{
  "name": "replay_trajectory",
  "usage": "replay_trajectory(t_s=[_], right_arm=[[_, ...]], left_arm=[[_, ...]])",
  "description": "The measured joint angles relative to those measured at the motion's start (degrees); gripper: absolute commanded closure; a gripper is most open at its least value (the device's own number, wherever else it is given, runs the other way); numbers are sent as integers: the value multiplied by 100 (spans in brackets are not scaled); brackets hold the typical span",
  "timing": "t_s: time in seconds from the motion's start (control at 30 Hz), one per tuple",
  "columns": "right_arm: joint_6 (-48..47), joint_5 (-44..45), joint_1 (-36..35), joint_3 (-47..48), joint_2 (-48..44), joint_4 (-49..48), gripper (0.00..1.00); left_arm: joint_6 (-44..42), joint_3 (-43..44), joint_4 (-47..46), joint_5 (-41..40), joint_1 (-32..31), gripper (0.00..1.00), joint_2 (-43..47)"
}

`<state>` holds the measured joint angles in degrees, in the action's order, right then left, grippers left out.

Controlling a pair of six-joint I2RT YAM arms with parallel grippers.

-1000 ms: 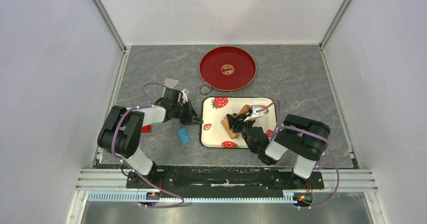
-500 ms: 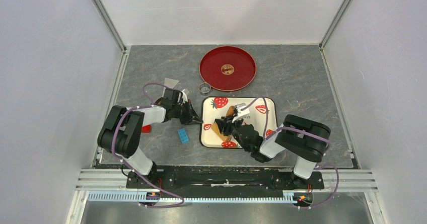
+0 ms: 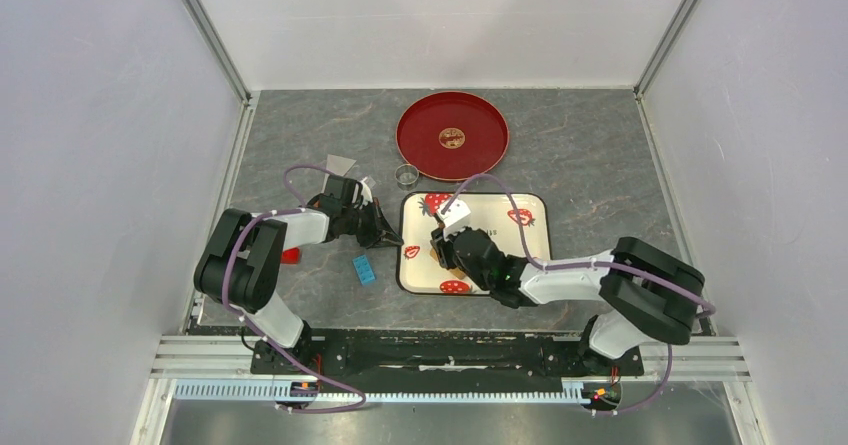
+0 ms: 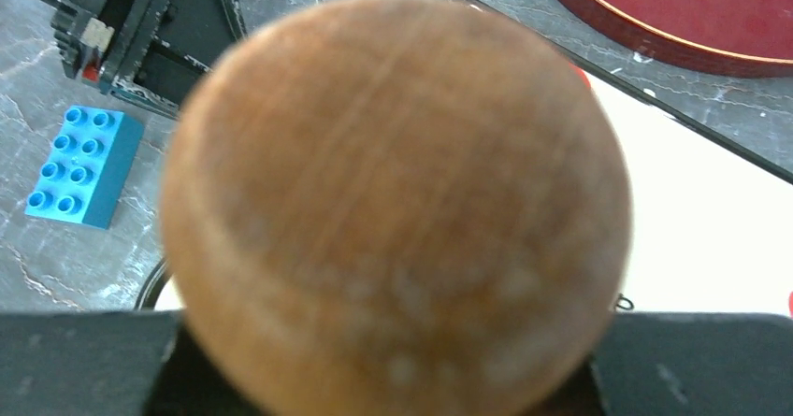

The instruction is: Roll out the dumpling wrappers from the dough

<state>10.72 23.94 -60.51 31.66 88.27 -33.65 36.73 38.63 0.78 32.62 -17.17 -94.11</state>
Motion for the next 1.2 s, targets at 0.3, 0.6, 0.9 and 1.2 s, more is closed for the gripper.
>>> replay_trajectory(t_s=[0.3, 0.6, 0.9, 1.2], right_arm=[[20, 232, 446, 13, -822, 673, 100], [127, 17, 1270, -7, -1180, 321, 100], [221, -308, 1445, -328, -474, -339, 100], [229, -326, 1443, -841, -168, -1357, 100]], left_arm=[[0, 0, -9, 24, 11, 98, -11], [0, 0, -26, 85, 35, 98, -39], [0, 0, -31, 101, 44, 98, -48], [0, 11, -24, 118, 50, 98, -66]])
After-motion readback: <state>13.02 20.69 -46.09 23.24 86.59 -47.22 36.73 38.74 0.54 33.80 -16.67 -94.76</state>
